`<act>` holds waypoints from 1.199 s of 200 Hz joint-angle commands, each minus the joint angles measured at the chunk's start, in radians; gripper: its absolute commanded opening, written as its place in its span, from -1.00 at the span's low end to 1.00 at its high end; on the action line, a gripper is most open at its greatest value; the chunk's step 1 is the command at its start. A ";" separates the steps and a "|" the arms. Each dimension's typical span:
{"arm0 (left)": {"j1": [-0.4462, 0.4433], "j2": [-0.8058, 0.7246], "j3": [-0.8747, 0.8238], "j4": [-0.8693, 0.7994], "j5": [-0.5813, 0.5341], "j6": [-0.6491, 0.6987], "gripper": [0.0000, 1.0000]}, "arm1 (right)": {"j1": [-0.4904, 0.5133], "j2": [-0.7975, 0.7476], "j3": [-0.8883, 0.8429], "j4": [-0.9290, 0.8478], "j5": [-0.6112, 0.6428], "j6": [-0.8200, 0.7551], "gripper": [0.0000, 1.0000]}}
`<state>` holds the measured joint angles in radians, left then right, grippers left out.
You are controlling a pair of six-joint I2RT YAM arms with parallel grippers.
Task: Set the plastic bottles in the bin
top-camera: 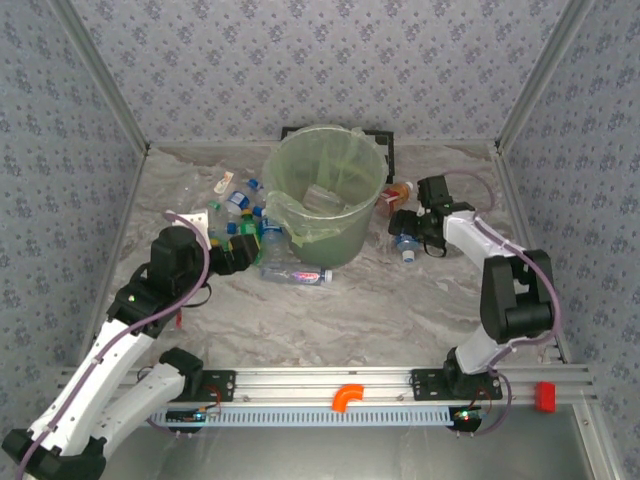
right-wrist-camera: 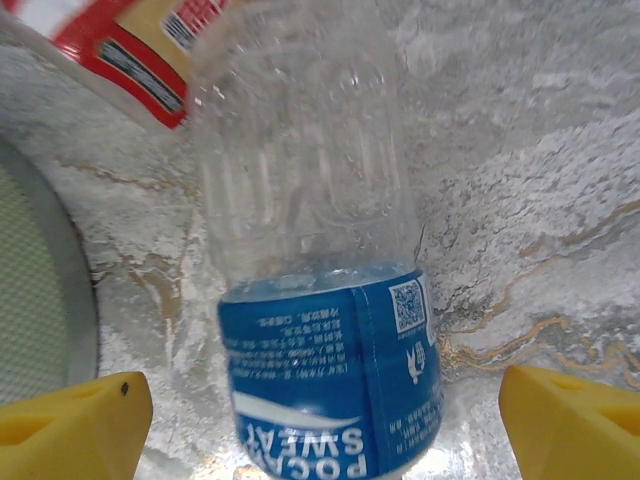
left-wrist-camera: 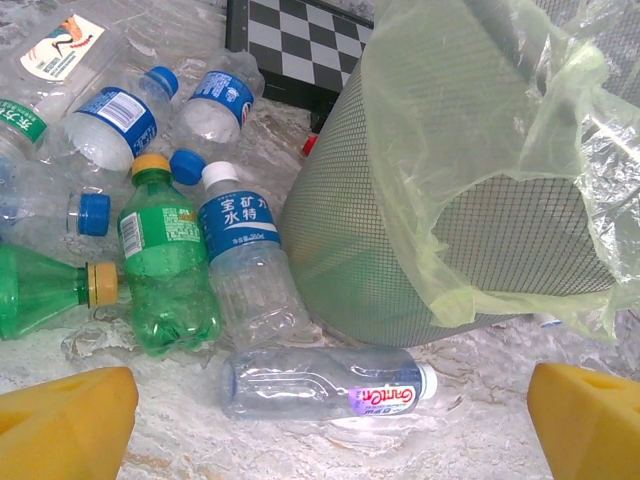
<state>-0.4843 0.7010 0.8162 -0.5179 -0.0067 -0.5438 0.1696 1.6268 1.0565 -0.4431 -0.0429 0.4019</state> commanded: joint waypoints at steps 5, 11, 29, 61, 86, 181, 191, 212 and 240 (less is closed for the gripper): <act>0.003 -0.015 0.005 0.040 0.023 -0.012 0.99 | -0.004 0.057 0.059 -0.004 -0.002 0.020 0.82; 0.004 -0.014 0.005 0.043 0.026 -0.014 1.00 | -0.004 0.069 0.065 -0.008 -0.002 0.020 0.80; 0.004 -0.011 0.005 0.045 0.034 -0.014 0.99 | -0.004 0.102 0.082 -0.012 -0.007 0.020 0.75; 0.004 -0.014 0.004 0.039 0.031 -0.010 0.99 | -0.001 0.144 0.094 -0.012 -0.012 0.015 0.65; 0.004 -0.015 0.006 0.036 0.028 -0.010 1.00 | 0.000 0.161 0.102 -0.014 -0.009 0.001 0.55; 0.003 -0.001 0.060 -0.010 0.024 -0.007 0.99 | 0.001 0.073 0.026 0.013 0.036 -0.040 0.23; 0.003 -0.006 0.066 -0.017 0.021 -0.011 1.00 | 0.002 0.043 0.013 0.019 0.043 -0.041 0.23; 0.004 -0.015 0.076 -0.033 0.009 -0.015 0.99 | 0.004 -0.026 -0.019 0.027 0.045 -0.040 0.23; 0.003 -0.023 0.092 -0.052 -0.008 -0.018 1.00 | 0.001 -0.134 -0.053 0.020 0.043 -0.039 0.23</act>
<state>-0.4843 0.6991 0.8600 -0.5484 0.0071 -0.5514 0.1707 1.5921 1.0298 -0.4240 -0.0147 0.3725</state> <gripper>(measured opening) 0.997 0.617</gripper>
